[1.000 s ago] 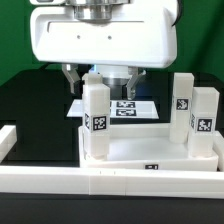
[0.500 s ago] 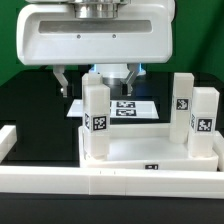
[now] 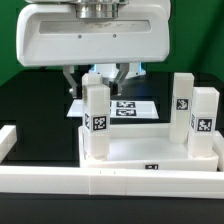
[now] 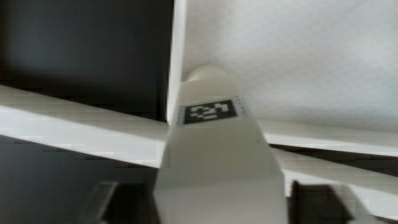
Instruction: Assemble desk
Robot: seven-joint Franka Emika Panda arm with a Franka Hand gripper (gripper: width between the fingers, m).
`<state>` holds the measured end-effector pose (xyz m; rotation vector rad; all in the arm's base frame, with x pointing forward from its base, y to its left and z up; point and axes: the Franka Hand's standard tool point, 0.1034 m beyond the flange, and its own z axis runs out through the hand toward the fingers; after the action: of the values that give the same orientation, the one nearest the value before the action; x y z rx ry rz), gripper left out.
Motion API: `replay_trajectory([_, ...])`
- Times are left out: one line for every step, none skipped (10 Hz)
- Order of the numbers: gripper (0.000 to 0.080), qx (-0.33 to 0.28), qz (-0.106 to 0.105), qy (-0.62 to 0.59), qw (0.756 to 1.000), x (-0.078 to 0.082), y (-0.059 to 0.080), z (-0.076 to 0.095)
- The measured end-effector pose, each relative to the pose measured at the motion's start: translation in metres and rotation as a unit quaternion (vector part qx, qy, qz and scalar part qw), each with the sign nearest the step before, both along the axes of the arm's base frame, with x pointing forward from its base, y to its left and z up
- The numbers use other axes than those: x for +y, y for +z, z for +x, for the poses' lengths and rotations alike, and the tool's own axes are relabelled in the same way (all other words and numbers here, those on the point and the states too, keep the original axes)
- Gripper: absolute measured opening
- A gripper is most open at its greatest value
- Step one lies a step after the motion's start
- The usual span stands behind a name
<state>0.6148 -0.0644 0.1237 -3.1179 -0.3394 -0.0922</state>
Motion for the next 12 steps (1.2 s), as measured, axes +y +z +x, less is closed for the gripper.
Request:
replay_trajectory([0.0339, 0.0, 0.001, -0.01, 1.0, 0.0, 0.0, 0.0])
replay_trajectory([0.0288, 0.0, 0.001, -0.01, 1.0, 0.0, 0.0, 0.0])
replay_trajectory([0.0288, 0.0, 0.001, -0.015, 1.0, 0.0001, 0.0, 0.0])
replay_trajectory([0.0288, 0.001, 0.004, -0.058, 0.998, 0.0, 0.0, -0.0001])
replay_trajectory([0.0288, 0.003, 0.008, -0.114, 0.993, -0.0008, 0.0001, -0.0005])
replay_trajectory([0.0288, 0.004, 0.011, -0.169, 0.986, -0.002, -0.0003, -0.0009])
replay_trajectory([0.0288, 0.004, 0.013, -0.206, 0.979, -0.0025, -0.0008, -0.0011])
replay_trajectory([0.0288, 0.005, 0.016, -0.261, 0.965, -0.0026, -0.0009, -0.0011])
replay_trajectory([0.0288, 0.005, 0.019, -0.312, 0.95, -0.0026, -0.0011, -0.0011])
replay_trajectory([0.0289, 0.005, 0.023, -0.348, 0.937, -0.0029, -0.0012, -0.0011])
replay_trajectory([0.0289, 0.006, 0.029, -0.397, 0.917, -0.0034, -0.0016, -0.0009])
replay_trajectory([0.029, 0.006, 0.035, -0.441, 0.897, -0.0044, -0.002, -0.0005])
